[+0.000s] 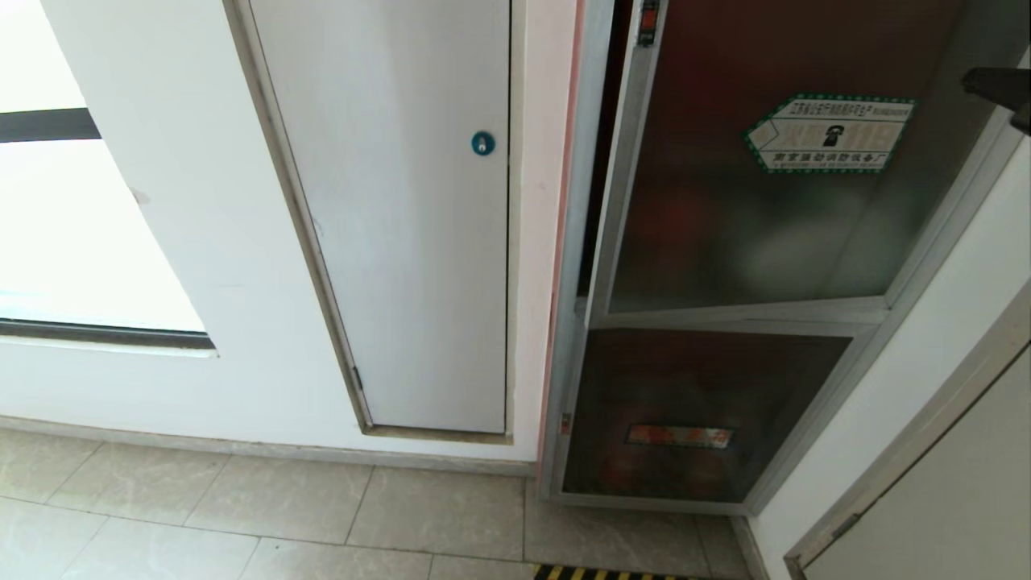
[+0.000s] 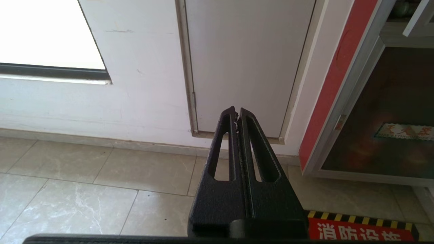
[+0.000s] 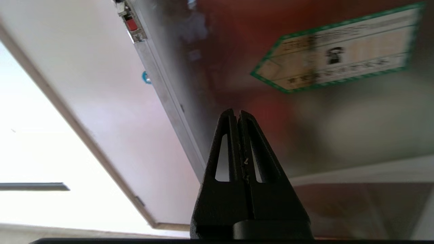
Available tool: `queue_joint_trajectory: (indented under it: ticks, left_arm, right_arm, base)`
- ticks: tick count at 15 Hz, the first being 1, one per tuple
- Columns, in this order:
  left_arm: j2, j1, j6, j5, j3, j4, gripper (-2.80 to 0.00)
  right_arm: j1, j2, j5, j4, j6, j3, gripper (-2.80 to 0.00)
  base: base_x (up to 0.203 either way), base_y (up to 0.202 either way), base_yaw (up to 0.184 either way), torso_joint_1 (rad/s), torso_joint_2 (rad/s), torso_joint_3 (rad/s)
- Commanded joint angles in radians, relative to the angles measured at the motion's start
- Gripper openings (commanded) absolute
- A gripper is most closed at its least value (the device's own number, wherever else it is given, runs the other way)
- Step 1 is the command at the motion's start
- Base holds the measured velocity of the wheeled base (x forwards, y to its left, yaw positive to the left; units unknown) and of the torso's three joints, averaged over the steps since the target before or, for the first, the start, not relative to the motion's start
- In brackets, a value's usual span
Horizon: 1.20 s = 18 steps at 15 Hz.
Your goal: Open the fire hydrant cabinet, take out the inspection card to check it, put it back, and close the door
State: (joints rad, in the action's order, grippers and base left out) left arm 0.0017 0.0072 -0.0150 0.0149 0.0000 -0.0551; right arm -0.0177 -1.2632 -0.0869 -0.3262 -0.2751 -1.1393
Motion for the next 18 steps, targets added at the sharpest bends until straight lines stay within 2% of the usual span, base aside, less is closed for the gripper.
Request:
queue_joint_trajectory:
  ticks: [1, 4, 6, 12, 18]
  left_arm:
    - [0.0, 0.0, 0.0, 0.0, 0.018, -0.002, -2.8]
    - [0.0, 0.0, 0.0, 0.0, 0.018, -0.001, -2.8]
    - [0.0, 0.0, 0.0, 0.0, 0.018, -0.001, -2.8]
    - [0.0, 0.0, 0.0, 0.0, 0.018, -0.002, -2.8]
    - [0.0, 0.0, 0.0, 0.0, 0.018, -0.002, -2.8]
  right_arm:
    - [-0.001, 0.173, 0.023, 0.004, 0.008, 0.084, -2.8]
    - [-0.001, 0.356, 0.078, 0.02, 0.06, 0.223, -2.8]
    - [-0.001, 0.47, 0.101, 0.09, 0.073, 0.268, -2.8]
    - [-0.003, 0.74, 0.111, 0.379, 0.08, 0.286, -2.8]
    - [-0.016, 0.97, 0.111, 0.59, 0.091, 0.32, -2.8]
  base:
    - [0.0, 0.0, 0.0, 0.0, 0.0, 0.0]
    - [0.0, 0.0, 0.0, 0.0, 0.0, 0.0]
    - [0.0, 0.0, 0.0, 0.0, 0.0, 0.0]
    - [0.0, 0.0, 0.0, 0.0, 0.0, 0.0]
    - [0.0, 0.0, 0.0, 0.0, 0.0, 0.0]
